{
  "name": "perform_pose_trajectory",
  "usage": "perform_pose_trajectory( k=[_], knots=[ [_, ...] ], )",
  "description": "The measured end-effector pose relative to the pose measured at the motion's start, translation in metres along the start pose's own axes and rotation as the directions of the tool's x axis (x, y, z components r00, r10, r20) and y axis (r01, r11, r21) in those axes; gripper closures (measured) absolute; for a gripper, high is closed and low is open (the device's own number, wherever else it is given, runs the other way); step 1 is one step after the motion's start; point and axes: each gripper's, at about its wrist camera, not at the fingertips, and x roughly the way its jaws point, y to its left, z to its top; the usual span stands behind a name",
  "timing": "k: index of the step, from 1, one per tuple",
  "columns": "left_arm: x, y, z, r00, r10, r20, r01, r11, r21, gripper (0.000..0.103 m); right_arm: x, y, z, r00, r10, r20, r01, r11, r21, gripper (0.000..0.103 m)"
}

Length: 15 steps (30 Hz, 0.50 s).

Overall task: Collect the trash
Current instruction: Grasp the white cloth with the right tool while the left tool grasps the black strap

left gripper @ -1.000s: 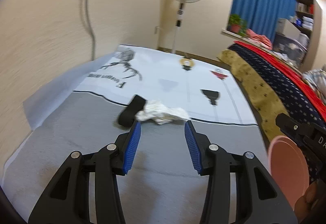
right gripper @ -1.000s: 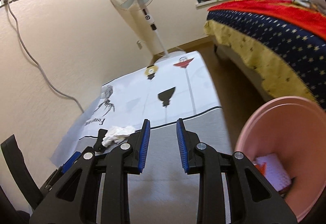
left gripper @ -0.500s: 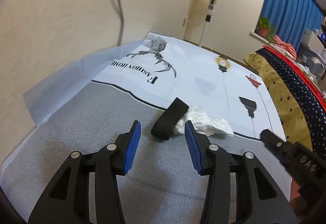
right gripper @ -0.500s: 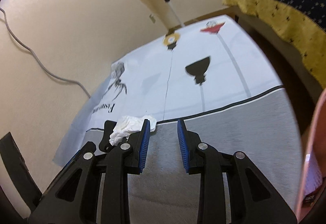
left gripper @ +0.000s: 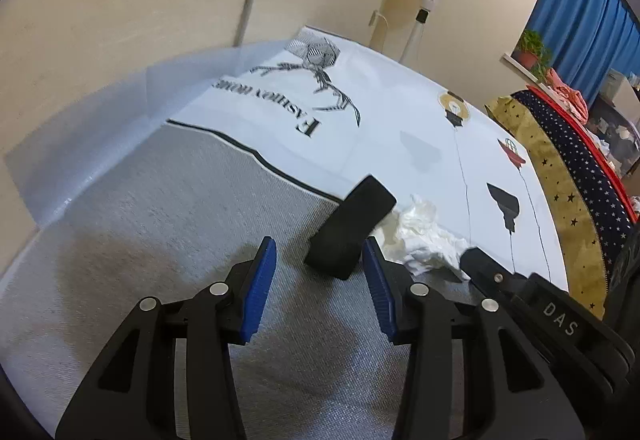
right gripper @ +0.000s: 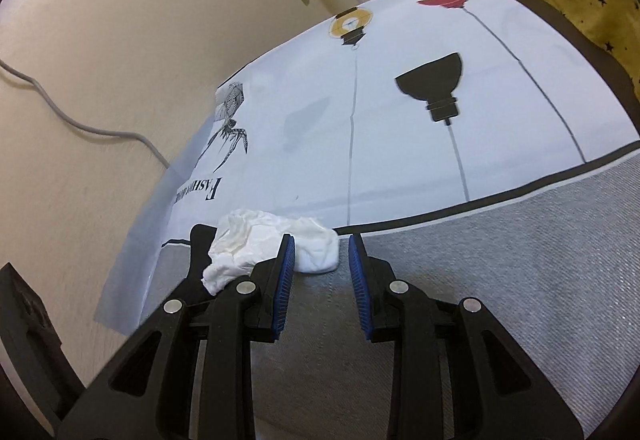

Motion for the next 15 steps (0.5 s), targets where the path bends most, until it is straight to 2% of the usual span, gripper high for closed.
perform_pose_trajectory(
  k=[2,3,4,7,9,15],
  knots=[
    [0.002,0.000,-0.001,1.000,-0.012,-0.015,0.012,1.000,-0.003,0.063,0.002,0.002,0.000,1.000,0.007,-0.007,-0.007,1.000,-0.010,0.080],
    [0.002,0.001,-0.001,1.000,-0.016,-0.015,0.016,1.000,-0.004,0.067,0.003,0.003,-0.001,1.000,0.008,-0.009,-0.008,1.000,-0.017,0.084],
    [0.002,0.001,-0.001,1.000,-0.021,-0.017,0.021,1.000,-0.005,0.077,0.002,0.004,-0.001,1.000,0.006,-0.009,-0.006,1.000,-0.026,0.090],
    [-0.002,0.001,0.000,1.000,-0.026,-0.006,0.026,1.000,-0.005,0.079,-0.002,0.008,-0.002,1.000,0.004,0.000,-0.004,0.999,-0.049,0.094],
    [-0.006,-0.001,0.000,1.000,-0.024,0.008,0.024,1.000,0.008,0.079,-0.007,0.011,-0.003,1.000,-0.003,0.016,0.004,0.998,-0.062,0.101],
    [-0.018,-0.004,0.003,0.999,-0.023,0.037,0.022,1.000,0.021,0.079,-0.031,0.018,-0.001,0.997,-0.019,0.077,0.025,0.997,-0.078,0.101]
  ],
)
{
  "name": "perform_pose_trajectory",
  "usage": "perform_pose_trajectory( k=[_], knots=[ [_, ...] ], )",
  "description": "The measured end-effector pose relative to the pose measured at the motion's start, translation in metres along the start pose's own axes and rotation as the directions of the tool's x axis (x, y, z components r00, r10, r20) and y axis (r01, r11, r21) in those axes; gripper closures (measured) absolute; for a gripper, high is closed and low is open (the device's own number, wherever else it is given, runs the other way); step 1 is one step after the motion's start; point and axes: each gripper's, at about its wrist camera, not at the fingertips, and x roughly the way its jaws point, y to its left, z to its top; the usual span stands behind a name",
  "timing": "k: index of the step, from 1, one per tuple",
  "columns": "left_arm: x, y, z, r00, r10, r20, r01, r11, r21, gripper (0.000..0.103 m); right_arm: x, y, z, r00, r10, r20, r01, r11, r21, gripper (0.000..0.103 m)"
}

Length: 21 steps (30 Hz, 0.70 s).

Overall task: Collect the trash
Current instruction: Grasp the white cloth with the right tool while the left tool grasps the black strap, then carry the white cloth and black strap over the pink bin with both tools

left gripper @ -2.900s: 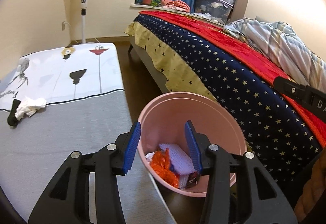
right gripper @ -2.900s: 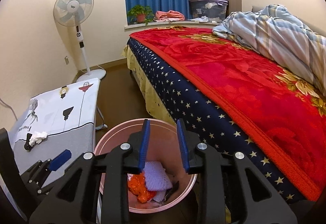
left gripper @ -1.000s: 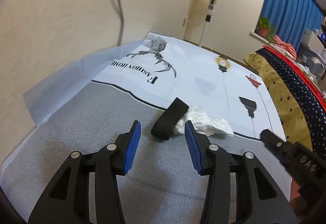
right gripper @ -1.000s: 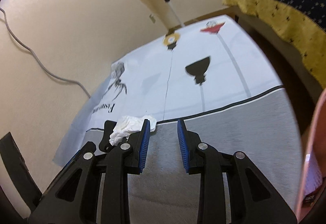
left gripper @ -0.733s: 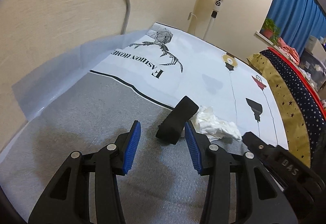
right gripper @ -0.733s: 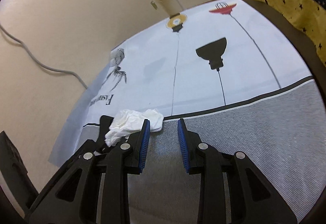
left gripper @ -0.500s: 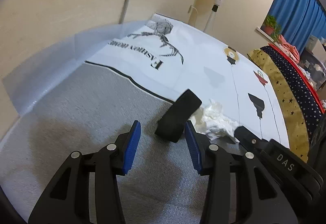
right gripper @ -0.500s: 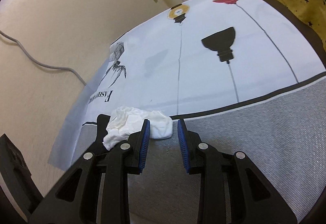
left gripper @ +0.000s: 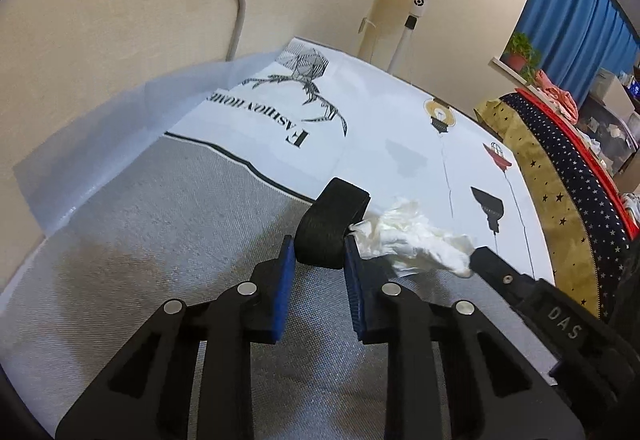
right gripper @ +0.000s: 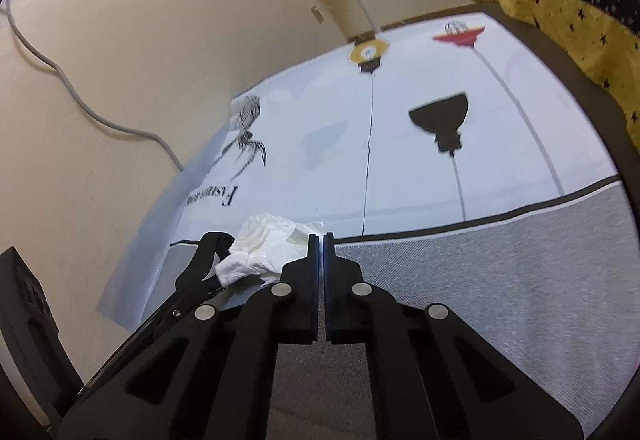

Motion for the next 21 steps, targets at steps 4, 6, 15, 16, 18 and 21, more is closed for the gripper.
perform_pose_trajectory(
  k=[4,6,15,16,18,21],
  knots=[
    [-0.014,-0.001,0.002,1.000,-0.011,0.025,0.011,1.000,0.004,0.079,-0.020,0.003,0.002,0.999,-0.019,0.037,0.020,1.000,-0.006,0.101],
    [-0.021,-0.003,0.002,0.999,-0.017,0.033,0.016,1.000,0.015,0.079,-0.030,0.004,0.002,0.998,-0.030,0.051,0.031,0.999,-0.011,0.101],
    [-0.058,-0.014,-0.004,0.996,-0.060,0.067,0.055,0.996,0.069,0.079,-0.094,0.018,0.001,0.987,-0.086,0.135,0.097,0.993,-0.073,0.101],
    [-0.063,-0.015,-0.006,0.995,-0.066,0.069,0.061,0.996,0.071,0.079,-0.101,0.018,-0.001,0.985,-0.095,0.143,0.108,0.991,-0.083,0.101],
    [-0.072,-0.015,-0.009,0.994,-0.079,0.073,0.073,0.994,0.077,0.079,-0.114,0.019,-0.005,0.982,-0.109,0.156,0.124,0.988,-0.088,0.101],
    [-0.084,-0.018,-0.013,0.993,-0.094,0.079,0.087,0.992,0.087,0.079,-0.135,0.019,-0.009,0.976,-0.127,0.174,0.145,0.985,-0.092,0.101]
  ],
)
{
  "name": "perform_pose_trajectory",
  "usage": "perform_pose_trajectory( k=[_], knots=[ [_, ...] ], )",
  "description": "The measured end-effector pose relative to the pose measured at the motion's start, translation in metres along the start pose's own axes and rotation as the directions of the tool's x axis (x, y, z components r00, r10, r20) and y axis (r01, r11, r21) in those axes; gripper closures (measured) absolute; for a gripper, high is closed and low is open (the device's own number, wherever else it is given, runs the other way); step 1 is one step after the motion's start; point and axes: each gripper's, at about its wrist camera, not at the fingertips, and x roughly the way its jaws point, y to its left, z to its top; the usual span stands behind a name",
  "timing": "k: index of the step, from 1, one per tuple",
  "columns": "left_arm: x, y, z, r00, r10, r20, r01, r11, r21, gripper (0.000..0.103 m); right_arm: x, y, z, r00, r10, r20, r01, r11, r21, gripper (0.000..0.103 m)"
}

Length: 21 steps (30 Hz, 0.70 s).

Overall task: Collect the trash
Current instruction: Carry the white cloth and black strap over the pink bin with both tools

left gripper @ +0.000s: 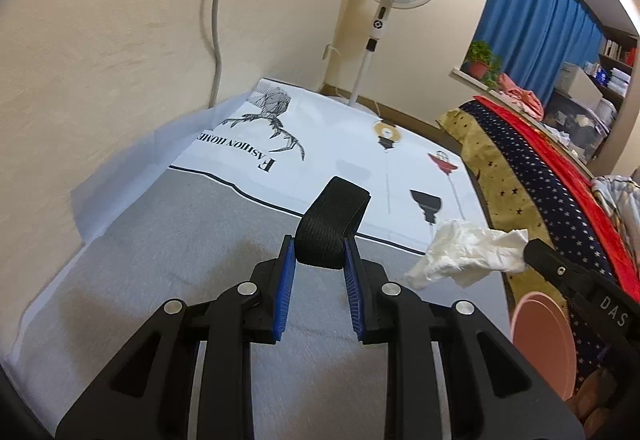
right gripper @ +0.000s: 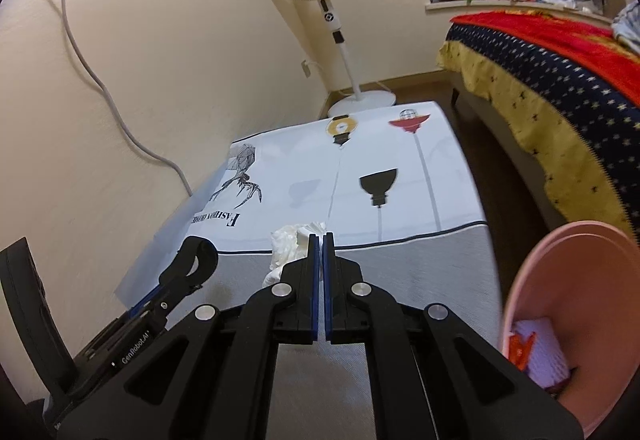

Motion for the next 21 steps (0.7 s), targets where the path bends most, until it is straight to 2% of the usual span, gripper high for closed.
perform_pose_trajectory(
  k=[10,21],
  knots=[
    [-0.043,-0.026,-0.013,0.997,-0.080,0.020,0.078,0.994,0.079,0.079,-0.078,-0.008,-0.004,0.995,-0.061,0.081,0.066,0.996,-0.054,0.101],
    [-0.072,-0.068,-0.031,0.983,-0.185,0.020,0.178,0.964,0.199,0.079,-0.138,-0.039,-0.010,0.980,-0.141,0.138,0.148,0.988,-0.040,0.101]
  ],
)
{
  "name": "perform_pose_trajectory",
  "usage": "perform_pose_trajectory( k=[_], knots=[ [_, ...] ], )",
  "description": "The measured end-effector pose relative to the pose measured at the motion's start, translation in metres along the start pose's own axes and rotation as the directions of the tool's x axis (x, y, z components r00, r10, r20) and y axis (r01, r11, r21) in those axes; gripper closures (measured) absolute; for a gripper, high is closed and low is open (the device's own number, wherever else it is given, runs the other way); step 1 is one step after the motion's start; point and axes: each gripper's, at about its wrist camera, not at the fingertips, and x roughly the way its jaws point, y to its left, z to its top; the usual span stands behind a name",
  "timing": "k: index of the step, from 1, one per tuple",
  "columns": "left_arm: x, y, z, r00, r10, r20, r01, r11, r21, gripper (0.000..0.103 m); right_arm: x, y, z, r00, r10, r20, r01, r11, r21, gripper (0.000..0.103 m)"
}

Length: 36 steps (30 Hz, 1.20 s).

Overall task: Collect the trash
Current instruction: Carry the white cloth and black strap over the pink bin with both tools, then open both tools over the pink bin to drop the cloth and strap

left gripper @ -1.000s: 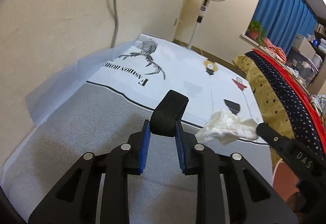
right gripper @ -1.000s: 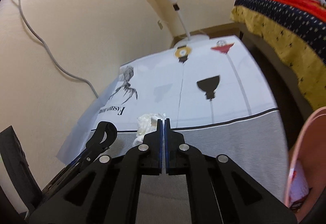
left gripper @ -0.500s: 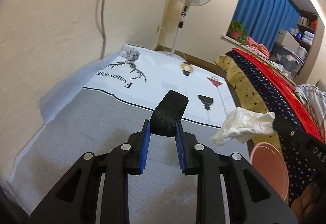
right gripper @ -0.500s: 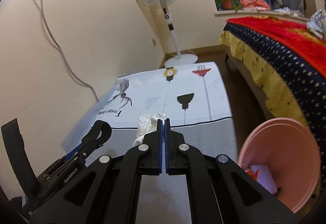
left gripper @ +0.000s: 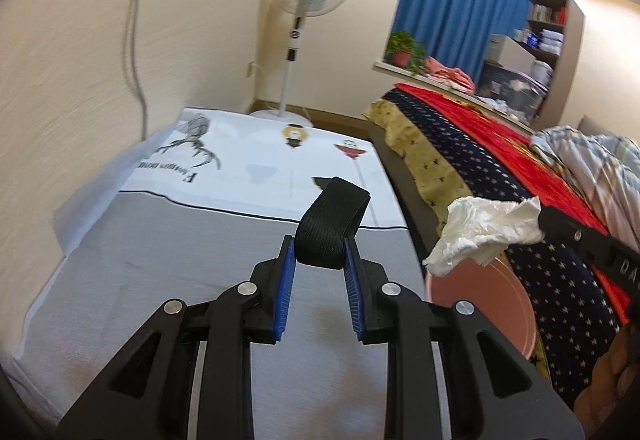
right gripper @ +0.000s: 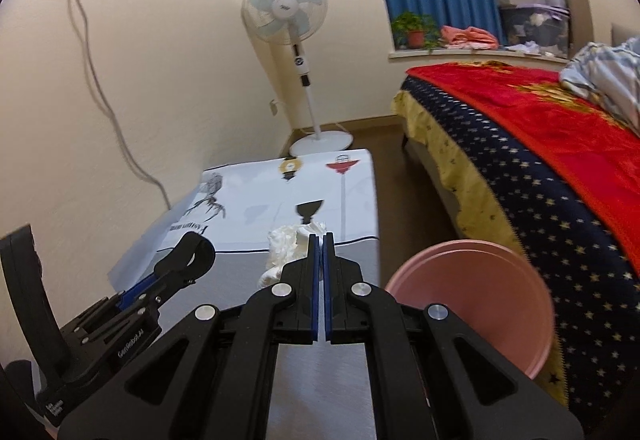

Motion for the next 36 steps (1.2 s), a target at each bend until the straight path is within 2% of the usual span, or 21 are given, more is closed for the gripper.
perform_pose_trajectory(
  k=[5,13,24,28,36],
  knots=[
    [-0.003,-0.017,-0.004,1.000,-0.031,-0.001,0.031,0.999,0.023,0.079,-0.020,-0.015,0.004,0.998,-0.048,0.042,0.049,0.999,-0.003,0.101],
    [0.005,-0.045,-0.010,0.996,-0.082,-0.021,0.083,0.995,0.057,0.079,-0.030,-0.050,0.001,0.989,-0.139,0.042,0.138,0.990,0.033,0.101],
    [0.027,-0.083,-0.021,0.989,-0.133,-0.065,0.139,0.984,0.110,0.079,-0.028,-0.091,-0.002,0.962,-0.271,0.039,0.266,0.959,0.095,0.101],
    [0.036,-0.098,-0.025,0.984,-0.156,-0.081,0.166,0.978,0.129,0.079,-0.026,-0.101,-0.003,0.938,-0.342,0.049,0.336,0.936,0.110,0.101],
    [0.058,-0.125,-0.035,0.973,-0.196,-0.121,0.214,0.964,0.157,0.079,-0.015,-0.114,-0.007,0.920,-0.390,0.026,0.385,0.915,0.122,0.101]
  ],
)
